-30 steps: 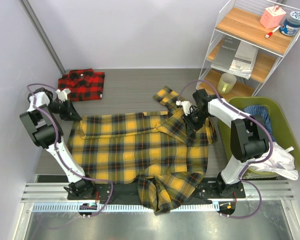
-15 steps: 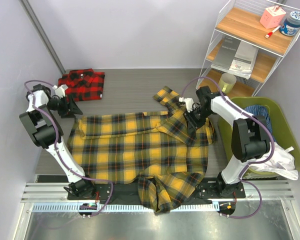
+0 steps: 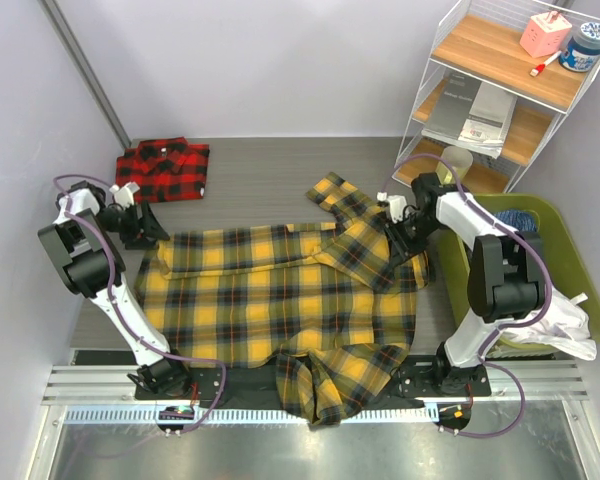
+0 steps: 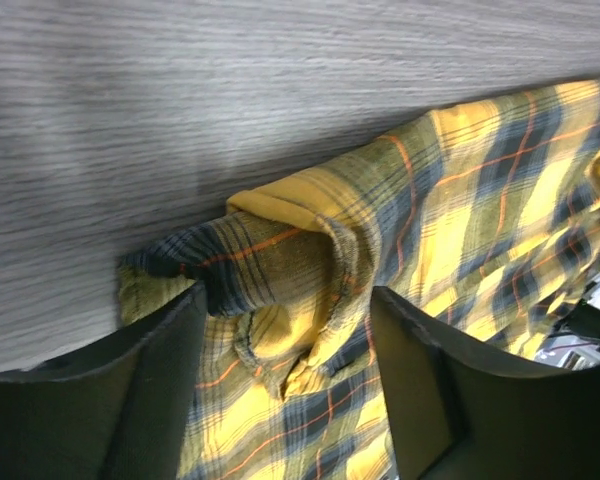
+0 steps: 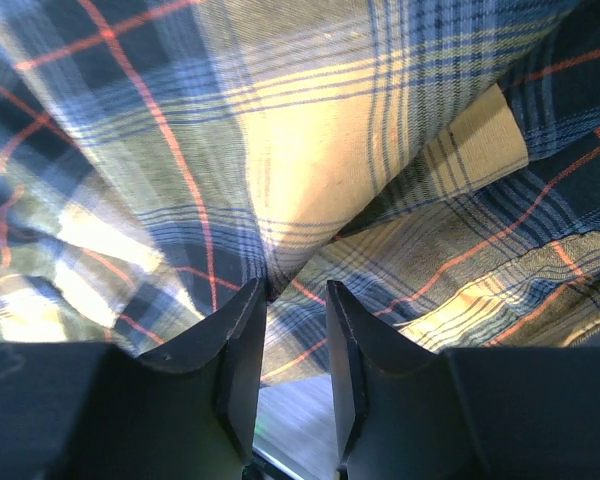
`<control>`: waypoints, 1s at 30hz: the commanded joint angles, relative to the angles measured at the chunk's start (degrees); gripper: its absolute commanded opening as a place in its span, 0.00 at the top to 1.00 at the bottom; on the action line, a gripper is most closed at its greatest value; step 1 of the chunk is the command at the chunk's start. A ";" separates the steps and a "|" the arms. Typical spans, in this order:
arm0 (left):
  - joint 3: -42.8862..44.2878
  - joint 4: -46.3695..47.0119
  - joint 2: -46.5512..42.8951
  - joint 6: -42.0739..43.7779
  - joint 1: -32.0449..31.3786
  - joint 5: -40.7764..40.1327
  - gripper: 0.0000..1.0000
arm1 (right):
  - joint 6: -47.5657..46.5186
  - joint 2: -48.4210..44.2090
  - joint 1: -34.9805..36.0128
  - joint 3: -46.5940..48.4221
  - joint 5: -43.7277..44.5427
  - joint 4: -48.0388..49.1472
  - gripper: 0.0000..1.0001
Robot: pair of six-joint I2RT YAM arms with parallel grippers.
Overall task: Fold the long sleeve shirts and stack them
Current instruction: Fold the shirt
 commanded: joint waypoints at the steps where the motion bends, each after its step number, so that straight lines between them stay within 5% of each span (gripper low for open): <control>1: -0.38 2.36 -1.74 -1.45 0.44 4.94 0.40 | -0.67 1.38 0.22 -1.71 4.78 3.33 0.66; 6: 0.14 4.12 -0.78 -3.22 0.44 7.40 0.58 | -1.46 4.37 0.22 -1.71 7.95 5.26 0.66; 12: 1.46 8.50 -1.04 -6.64 0.52 6.09 1.00 | -2.26 6.31 0.22 -0.48 10.06 5.79 0.65; 18: 4.70 9.93 0.54 -6.31 0.79 2.66 0.99 | -4.88 6.31 0.13 1.27 7.26 2.30 0.61; 20: 6.03 5.89 1.51 -4.02 0.79 3.71 0.82 | -6.55 4.39 0.13 4.15 3.31 -1.04 0.57; 21: 6.64 4.48 1.25 -2.62 0.79 4.32 0.59 | -7.43 3.42 0.04 5.39 -1.49 -4.19 0.52; 22: 6.73 3.25 0.90 1.23 0.87 4.76 0.52 | -8.57 2.45 0.04 6.89 -3.46 -5.70 0.41; 25: 4.98 0.78 -3.22 7.13 0.79 4.86 0.26 | -5.71 -0.19 0.22 13.39 -8.22 -6.17 0.32; 29: 1.73 2.71 -9.99 10.48 0.70 6.17 0.15 | 2.02 2.43 0.57 22.07 -6.03 3.49 0.30; 30: 1.20 3.67 -12.18 10.75 0.53 7.13 0.00 | 3.09 6.01 0.83 24.11 -5.42 6.03 0.30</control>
